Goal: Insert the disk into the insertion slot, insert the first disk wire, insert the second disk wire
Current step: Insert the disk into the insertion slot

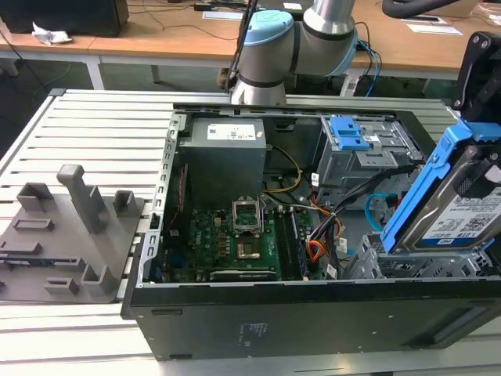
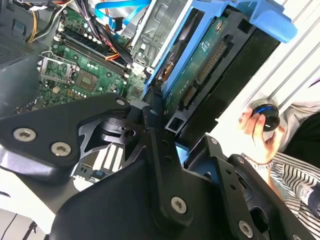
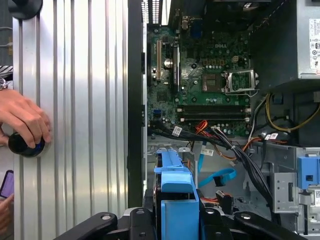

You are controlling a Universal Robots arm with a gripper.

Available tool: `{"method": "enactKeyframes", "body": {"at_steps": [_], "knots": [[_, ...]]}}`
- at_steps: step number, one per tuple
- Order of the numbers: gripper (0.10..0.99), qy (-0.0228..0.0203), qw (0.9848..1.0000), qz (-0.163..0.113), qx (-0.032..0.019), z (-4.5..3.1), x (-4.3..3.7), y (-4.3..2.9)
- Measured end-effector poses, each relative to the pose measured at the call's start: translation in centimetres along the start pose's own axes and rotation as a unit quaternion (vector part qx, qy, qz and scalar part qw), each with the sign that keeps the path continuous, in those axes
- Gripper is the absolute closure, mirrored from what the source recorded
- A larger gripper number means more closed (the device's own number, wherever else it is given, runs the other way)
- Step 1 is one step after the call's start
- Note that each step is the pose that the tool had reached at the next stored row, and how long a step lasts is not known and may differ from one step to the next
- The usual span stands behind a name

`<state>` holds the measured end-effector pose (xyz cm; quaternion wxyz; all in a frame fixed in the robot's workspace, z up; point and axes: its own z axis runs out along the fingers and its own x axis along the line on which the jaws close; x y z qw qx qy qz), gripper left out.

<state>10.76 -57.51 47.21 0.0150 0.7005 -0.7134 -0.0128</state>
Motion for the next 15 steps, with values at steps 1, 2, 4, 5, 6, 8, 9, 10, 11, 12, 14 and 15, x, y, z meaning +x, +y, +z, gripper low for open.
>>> {"method": "enactKeyframes", "body": {"at_steps": [1,2,4,5,6,8,9,10,11,12,14,15], "knots": [[0.722,0.0000,1.0000,0.000,0.0000,0.14,0.00,0.00],[0.722,0.0000,1.0000,0.000,0.0000,0.24,0.00,-0.01],[0.722,0.0000,1.0000,0.000,0.0000,0.60,0.00,-0.02],[0.722,0.0000,1.0000,0.000,0.0000,0.69,0.00,-0.03],[0.722,0.0000,1.0000,0.000,0.0000,0.87,0.00,-0.03],[0.722,0.0000,1.0000,0.000,0.0000,1.01,0.00,-0.04],[0.722,0.0000,1.0000,0.000,0.0000,1.12,0.00,-0.04],[0.722,-0.0001,1.0000,0.000,0.0000,1.19,0.00,-0.04],[0.722,-0.0001,1.0000,0.000,0.0000,1.29,0.00,-0.05],[0.722,0.0000,1.0000,0.000,0.0000,1.44,0.00,-0.06],[0.722,-0.0001,1.0000,0.000,0.0000,1.79,0.00,-0.07],[0.722,0.0000,1.0000,0.000,0.0000,1.84,-0.01,-0.11]]}}
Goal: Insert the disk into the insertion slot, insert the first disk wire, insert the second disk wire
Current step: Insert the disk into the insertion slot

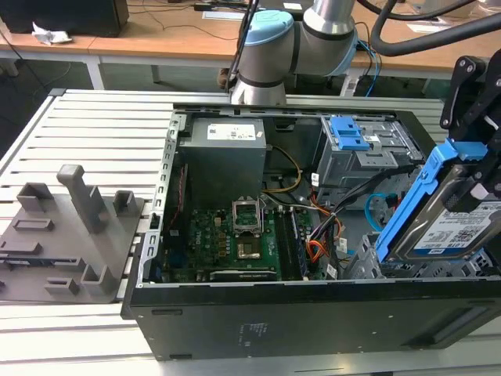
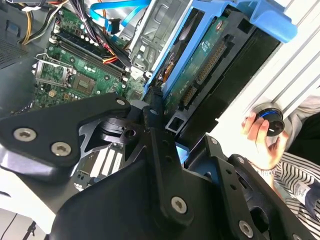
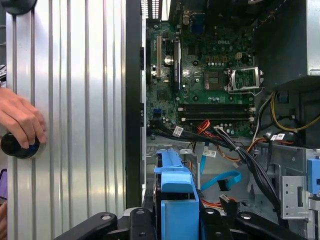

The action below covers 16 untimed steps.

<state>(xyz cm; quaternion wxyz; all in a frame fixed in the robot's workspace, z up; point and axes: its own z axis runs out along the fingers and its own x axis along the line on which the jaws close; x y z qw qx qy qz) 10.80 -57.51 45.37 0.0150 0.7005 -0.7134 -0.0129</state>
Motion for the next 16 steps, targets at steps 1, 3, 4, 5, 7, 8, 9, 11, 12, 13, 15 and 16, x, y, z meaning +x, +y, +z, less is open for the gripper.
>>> {"method": "enactKeyframes", "body": {"at_steps": [1,3,4,5,7,8,9,11,12,13,15,16], "knots": [[0.722,-0.0001,1.0000,0.000,0.0000,0.03,-0.03,-0.11],[0.722,-0.0001,1.0000,0.000,0.0000,0.04,-0.13,-0.29],[0.722,0.0000,1.0000,0.000,0.0000,0.04,-0.18,-0.34],[0.722,0.0000,1.0000,0.000,0.0000,0.04,-0.29,-0.38],[0.722,-0.0001,1.0000,0.000,0.0000,0.05,-0.73,-0.41],[0.722,0.0000,1.0000,0.000,0.0000,0.04,-1.11,-0.42],[0.722,0.0000,1.0000,0.000,0.0000,0.04,-1.34,-0.42],[0.722,0.0001,1.0000,0.000,0.0000,0.04,-2.11,-0.41],[0.722,0.0000,1.0000,0.000,0.0000,0.06,-2.37,-0.42],[0.722,-0.0001,1.0000,0.000,0.0000,0.11,-2.42,-0.42],[0.722,0.0001,1.0000,0.000,0.0000,0.35,-2.44,-0.45],[0.722,0.0000,1.0000,0.000,0.0000,0.41,-2.44,-0.45]]}}
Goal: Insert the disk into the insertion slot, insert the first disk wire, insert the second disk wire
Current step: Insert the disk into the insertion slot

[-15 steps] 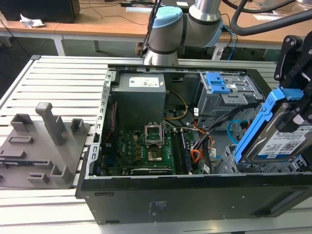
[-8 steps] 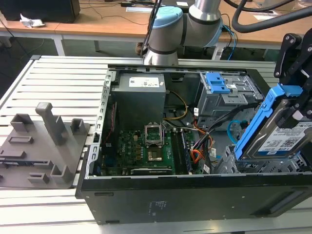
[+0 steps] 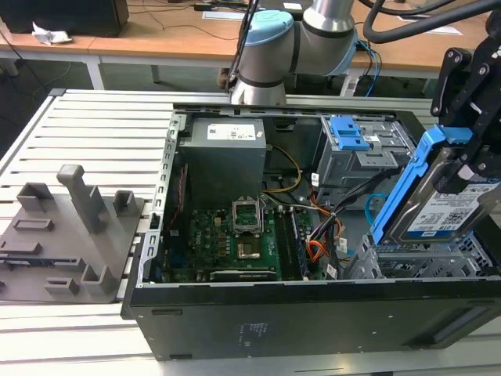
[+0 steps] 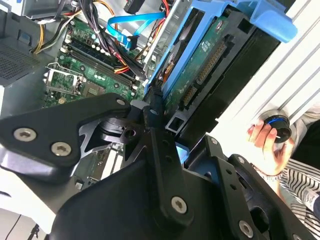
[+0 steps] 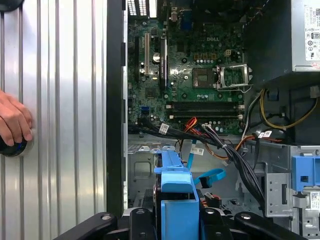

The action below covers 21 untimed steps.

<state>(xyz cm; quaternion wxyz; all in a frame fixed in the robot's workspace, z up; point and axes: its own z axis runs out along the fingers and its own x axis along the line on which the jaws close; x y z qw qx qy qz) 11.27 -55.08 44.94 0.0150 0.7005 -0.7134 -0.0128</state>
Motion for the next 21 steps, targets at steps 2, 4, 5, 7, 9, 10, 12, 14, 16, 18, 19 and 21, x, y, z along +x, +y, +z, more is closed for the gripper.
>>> {"method": "enactKeyframes", "body": {"at_steps": [2,4,5,7,9,10,12,14,16,18,19,21], "knots": [[0.722,-0.0001,1.0000,0.000,0.0000,0.13,0.00,-0.01],[0.722,-0.0001,1.0000,0.000,0.0000,0.25,0.00,-0.01],[0.722,-0.0001,1.0000,0.000,0.0000,0.33,0.00,-0.01],[0.722,-0.0001,1.0000,0.000,0.0000,0.55,0.00,-0.02],[0.722,0.0000,1.0000,0.000,0.0000,0.73,0.00,-0.03],[0.722,0.0000,1.0000,0.000,0.0000,0.85,0.00,-0.03],[0.722,0.0000,1.0000,0.000,0.0000,1.02,0.00,-0.04],[0.722,0.0002,1.0000,0.000,0.0000,1.16,0.00,-0.08],[0.722,0.0000,1.0000,0.000,0.0000,1.25,-0.02,-0.23],[0.722,-0.0001,1.0000,0.000,-0.0001,1.33,-0.07,-0.67],[0.722,-0.0002,1.0000,0.000,0.0000,1.33,-0.08,-0.94],[0.722,-0.0001,1.0000,0.000,0.0000,1.30,-0.10,-1.30]]}}
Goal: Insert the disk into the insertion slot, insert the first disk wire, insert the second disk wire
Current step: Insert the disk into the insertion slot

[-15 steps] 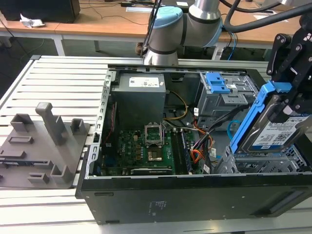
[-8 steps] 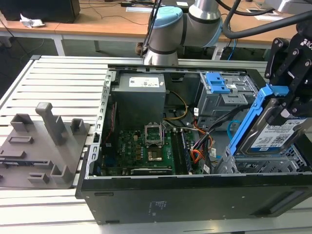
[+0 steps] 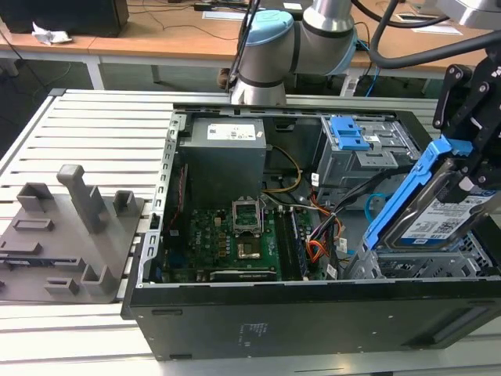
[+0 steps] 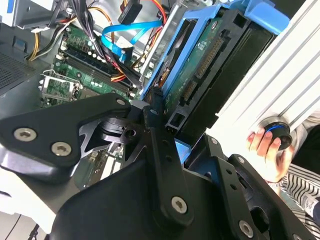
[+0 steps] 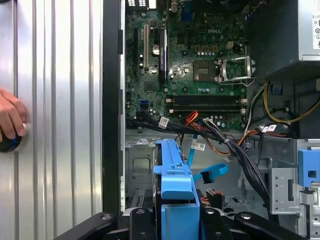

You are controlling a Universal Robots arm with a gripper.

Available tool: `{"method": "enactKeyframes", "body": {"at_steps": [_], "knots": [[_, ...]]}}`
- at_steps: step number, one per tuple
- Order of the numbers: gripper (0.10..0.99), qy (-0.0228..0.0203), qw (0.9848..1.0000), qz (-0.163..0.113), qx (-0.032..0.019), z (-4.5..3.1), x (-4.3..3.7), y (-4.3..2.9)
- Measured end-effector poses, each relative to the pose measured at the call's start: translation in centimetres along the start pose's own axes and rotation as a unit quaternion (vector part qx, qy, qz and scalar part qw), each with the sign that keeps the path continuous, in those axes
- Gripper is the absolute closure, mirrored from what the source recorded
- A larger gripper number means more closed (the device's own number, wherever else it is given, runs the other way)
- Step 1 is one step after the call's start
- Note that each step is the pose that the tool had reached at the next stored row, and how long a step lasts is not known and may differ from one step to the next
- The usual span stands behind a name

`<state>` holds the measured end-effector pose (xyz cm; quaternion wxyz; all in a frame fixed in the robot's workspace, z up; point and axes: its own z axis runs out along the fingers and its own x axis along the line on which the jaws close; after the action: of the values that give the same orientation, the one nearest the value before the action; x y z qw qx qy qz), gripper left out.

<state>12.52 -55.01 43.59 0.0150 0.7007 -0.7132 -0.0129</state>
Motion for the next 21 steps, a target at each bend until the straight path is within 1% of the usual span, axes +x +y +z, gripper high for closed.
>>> {"method": "enactKeyframes", "body": {"at_steps": [4,5,6,7,9,12,15,18,21], "knots": [[0.722,0.0000,1.0000,0.000,0.0000,-0.02,-0.09,-0.37],[0.722,-0.0001,1.0000,0.000,-0.0003,-0.02,-0.12,-0.52],[0.722,-0.0001,1.0000,0.000,-0.0013,-0.03,-0.17,-0.88],[0.722,-0.0001,1.0000,0.000,-0.0016,0.01,-0.17,-0.88],[0.722,-0.0002,1.0000,0.000,-0.0025,0.39,-0.16,-0.90],[0.722,-0.0005,1.0000,0.001,-0.0032,0.71,-0.16,-0.92],[0.722,-0.0005,1.0000,0.001,-0.0048,1.55,-0.17,-0.95],[0.722,-0.0004,1.0000,0.001,-0.0053,2.14,-0.17,-0.97],[0.722,-0.0004,1.0000,0.001,-0.0056,3.19,-0.17,-1.01]]}}
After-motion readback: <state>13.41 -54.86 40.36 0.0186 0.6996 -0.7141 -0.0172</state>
